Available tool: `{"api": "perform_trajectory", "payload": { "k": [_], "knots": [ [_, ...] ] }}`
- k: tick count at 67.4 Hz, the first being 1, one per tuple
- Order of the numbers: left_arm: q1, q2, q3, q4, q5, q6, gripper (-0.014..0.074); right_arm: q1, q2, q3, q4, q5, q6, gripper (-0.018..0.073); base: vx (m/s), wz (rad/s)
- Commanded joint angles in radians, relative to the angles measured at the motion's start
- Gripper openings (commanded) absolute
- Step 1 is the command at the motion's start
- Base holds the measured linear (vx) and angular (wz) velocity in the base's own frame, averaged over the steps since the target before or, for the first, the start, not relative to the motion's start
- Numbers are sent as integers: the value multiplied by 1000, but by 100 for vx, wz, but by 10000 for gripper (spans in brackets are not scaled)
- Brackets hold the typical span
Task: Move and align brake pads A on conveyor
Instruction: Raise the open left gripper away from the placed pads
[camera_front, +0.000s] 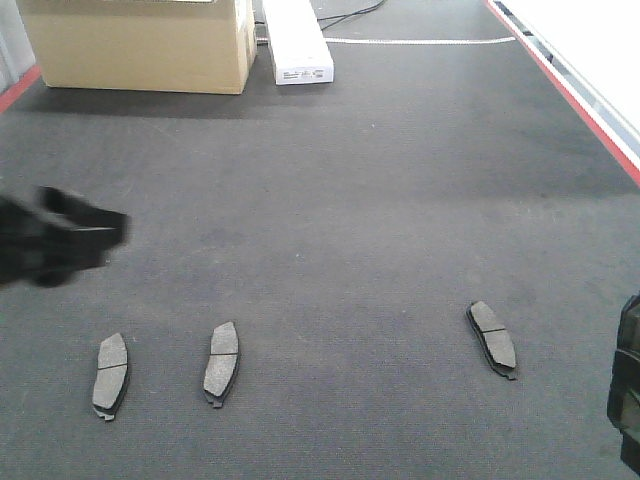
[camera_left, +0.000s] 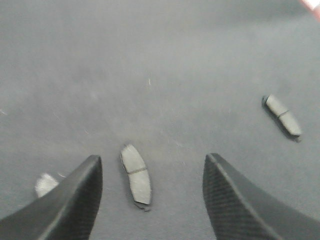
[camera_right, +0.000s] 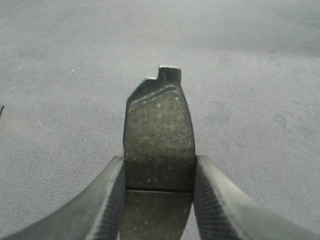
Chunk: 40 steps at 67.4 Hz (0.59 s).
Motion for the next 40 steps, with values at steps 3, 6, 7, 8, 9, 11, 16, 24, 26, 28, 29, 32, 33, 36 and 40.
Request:
{"api": "perform_trajectory", "payload": {
  "k": [3, 6, 7, 8, 9, 11, 16, 24, 26, 28, 29, 32, 33, 36, 40],
  "knots": [
    [-9, -129, -7, 26, -20, -8, 413, -4, 6, -32, -10, -88, -11, -4, 0, 0],
    [-9, -173, 19, 26, -31, 6, 407, -4, 6, -32, -10, -88, -11, -4, 0, 0],
    [-9, -187, 30, 25, -35, 17, 407, -4, 6, -32, -10, -88, -11, -4, 0, 0],
    [-9, -210, 49, 25, -38, 23, 406, -4, 6, -32, -10, -88, -11, -4, 0, 0],
    [-9, -225, 63, 25, -41, 30, 405, -4, 6, -32, -10, -88, -11, -4, 0, 0],
    [-9, -255, 92, 25, -46, 46, 404, -4, 6, -32, -10, -88, -11, -4, 0, 0],
    [-9, -341, 182, 20, -61, 71, 397, -4, 6, -32, -10, -88, -11, -4, 0, 0],
    [-9, -499, 316, 20, -87, 79, 386, -4, 6, -32, -10, -88, -11, -4, 0, 0],
    [-9, -535, 340, 20, -88, 85, 384, -4, 6, -32, -10, -88, -11, -4, 0, 0],
    [-9, -571, 361, 20, -88, 90, 379, -4, 6, -32, -10, -88, -11, -4, 0, 0],
    [-9, -589, 371, 20, -88, 93, 377, -4, 6, -32, -10, -88, -11, -4, 0, 0],
    [-9, -649, 402, 20, -85, 97, 372, -4, 6, -32, -10, -88, -11, -4, 0, 0],
    [-9, -665, 410, 20, -82, 97, 372, -4, 6, -32, -10, -88, -11, -4, 0, 0],
    [-9, -712, 429, 20, -75, 97, 367, -4, 6, -32, -10, -88, -11, -4, 0, 0],
    [-8, -776, 447, 13, -65, 97, 362, -4, 6, -32, -10, -88, -11, -4, 0, 0]
  ]
}}
